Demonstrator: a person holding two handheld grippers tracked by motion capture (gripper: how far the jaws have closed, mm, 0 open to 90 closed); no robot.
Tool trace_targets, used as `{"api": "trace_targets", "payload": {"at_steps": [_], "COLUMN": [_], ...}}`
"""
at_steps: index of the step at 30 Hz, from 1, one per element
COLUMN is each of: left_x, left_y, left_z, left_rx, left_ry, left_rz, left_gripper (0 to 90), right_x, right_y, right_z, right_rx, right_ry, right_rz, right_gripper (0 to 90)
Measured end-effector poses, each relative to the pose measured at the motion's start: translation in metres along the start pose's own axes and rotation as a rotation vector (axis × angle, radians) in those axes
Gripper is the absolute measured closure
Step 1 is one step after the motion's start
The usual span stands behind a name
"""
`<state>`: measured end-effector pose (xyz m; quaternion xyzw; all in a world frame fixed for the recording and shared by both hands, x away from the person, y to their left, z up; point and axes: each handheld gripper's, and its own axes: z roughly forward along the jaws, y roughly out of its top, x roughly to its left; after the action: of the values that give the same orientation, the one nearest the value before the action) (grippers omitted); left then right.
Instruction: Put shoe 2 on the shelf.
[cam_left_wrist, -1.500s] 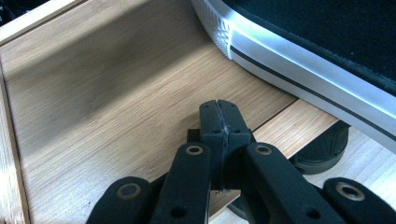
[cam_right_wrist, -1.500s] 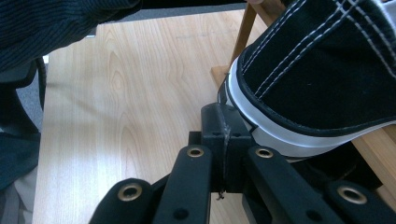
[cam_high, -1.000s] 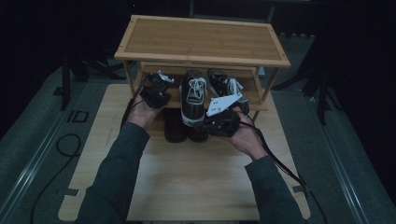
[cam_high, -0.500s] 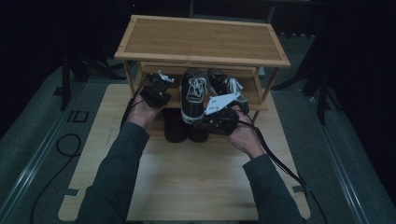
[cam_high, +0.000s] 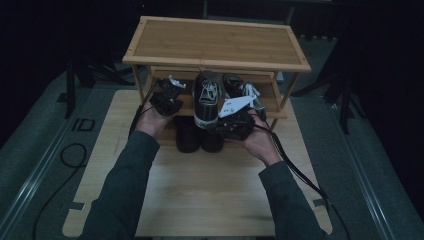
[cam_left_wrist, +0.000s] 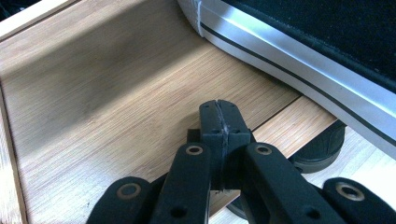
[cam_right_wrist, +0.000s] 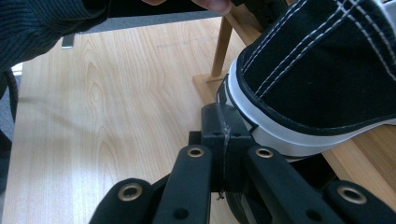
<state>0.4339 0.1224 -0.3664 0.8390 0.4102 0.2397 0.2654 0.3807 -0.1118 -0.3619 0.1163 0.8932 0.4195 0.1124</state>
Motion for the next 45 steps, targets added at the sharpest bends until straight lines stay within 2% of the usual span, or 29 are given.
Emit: {"api": "trace_targets", "payload": {"at_steps": [4,7,8,14,28,34,36,37,45], "left_x": [-0.001,-0.001,-0.001,-0.001,-0.001,-0.001,-0.001,-0.001,-0.001], "left_y": [0.000,0.000,0.000,0.000,0.000,0.000,0.000,0.000,0.000], "left_z": [0.000,0.000,0.000,0.000,0.000,0.000,0.000,0.000,0.000], "left_rx": [-0.001,-0.001,-0.001,-0.003,-0.002,-0.001,-0.001,-0.002,-0.002], "left_ry": [0.006,0.007,0.007,0.006,0.006,0.006,0.007,0.005,0.007], "left_rz": [0.002,0.003,0.003,0.005,0.004,0.005,0.008,0.007,0.007], "left_gripper": [90.0,90.0,90.0,90.0,90.0,90.0,90.0,90.0,90.0], "right_x": [-0.001,-0.003,-0.004,-0.004,-0.009,-0.011,-0.013,-0.017,-0.017], "right_y": [0.002,0.001,-0.001,0.002,0.000,0.000,-0.001,-0.003,0.000], "right_z": [0.002,0.006,0.006,0.010,0.015,0.016,0.017,0.018,0.021], "right_rx": [-0.006,0.024,0.022,0.005,0.014,0.017,0.024,0.014,0.003], "right_ry": [-0.008,-0.044,-0.032,-0.032,-0.020,-0.047,-0.091,-0.094,-0.089], "right_rz": [-0.002,-0.001,0.009,0.003,0.012,0.009,0.021,0.048,0.041], "right_gripper": [90.0,90.0,90.0,90.0,90.0,90.0,90.0,90.0,90.0]}}
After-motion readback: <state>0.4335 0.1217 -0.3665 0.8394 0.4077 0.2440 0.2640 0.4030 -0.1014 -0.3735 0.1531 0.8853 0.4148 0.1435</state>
